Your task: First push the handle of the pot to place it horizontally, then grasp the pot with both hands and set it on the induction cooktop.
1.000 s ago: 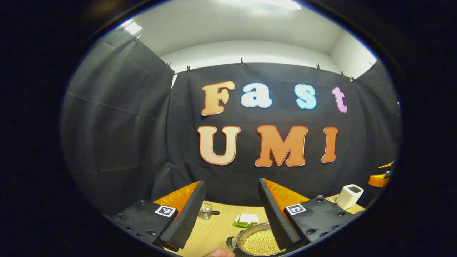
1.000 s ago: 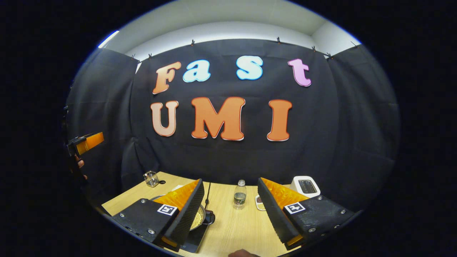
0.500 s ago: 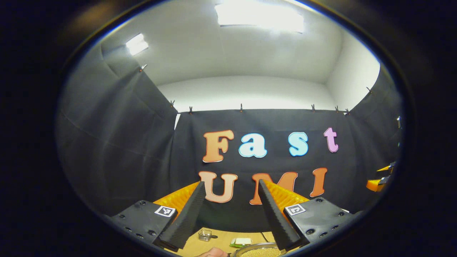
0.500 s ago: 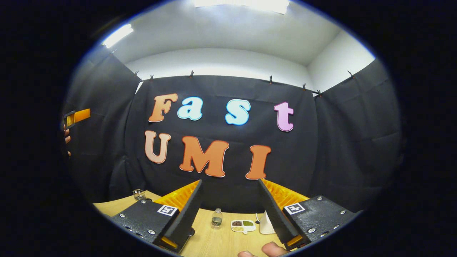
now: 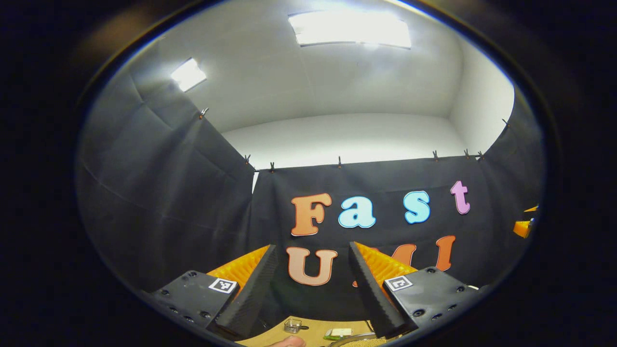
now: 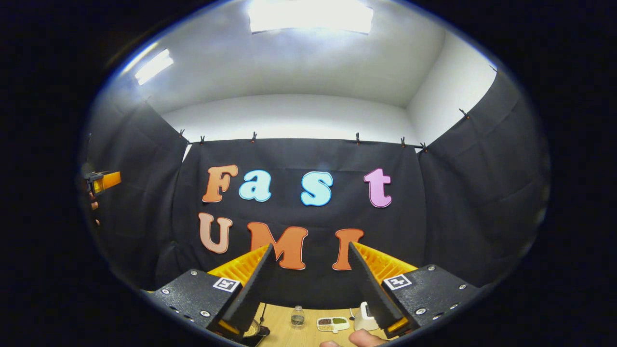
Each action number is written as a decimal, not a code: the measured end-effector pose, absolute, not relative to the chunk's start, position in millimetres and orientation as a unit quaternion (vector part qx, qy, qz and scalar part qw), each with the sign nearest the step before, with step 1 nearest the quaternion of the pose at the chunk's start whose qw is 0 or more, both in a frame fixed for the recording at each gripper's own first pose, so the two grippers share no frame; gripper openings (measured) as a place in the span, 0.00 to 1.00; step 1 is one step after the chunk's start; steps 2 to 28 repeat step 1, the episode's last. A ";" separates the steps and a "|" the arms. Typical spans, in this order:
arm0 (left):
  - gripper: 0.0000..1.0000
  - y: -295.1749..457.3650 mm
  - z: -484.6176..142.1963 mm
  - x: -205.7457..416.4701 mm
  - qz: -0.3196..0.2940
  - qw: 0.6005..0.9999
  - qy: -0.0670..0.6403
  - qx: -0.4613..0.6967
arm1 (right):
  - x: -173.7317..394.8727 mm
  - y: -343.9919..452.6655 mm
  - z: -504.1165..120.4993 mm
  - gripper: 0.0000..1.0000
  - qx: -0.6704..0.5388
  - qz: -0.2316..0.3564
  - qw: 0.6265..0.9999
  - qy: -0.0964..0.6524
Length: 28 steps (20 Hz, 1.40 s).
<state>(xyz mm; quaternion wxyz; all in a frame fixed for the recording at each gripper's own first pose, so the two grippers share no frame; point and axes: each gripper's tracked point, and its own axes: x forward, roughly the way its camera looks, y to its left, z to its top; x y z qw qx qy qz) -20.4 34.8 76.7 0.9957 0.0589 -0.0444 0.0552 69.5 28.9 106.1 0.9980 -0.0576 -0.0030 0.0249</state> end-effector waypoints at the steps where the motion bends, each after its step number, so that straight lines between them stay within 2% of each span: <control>1: 0.99 35.0 75.3 -21.7 0.054 0.996 -0.043 0.057 | 68.0 30.8 103.6 0.97 -0.059 0.025 0.998 0.000; 28: 0.99 35.0 75.3 -21.7 0.054 0.996 -0.043 0.057 | 68.0 30.8 103.6 0.97 -0.059 0.025 0.998 0.000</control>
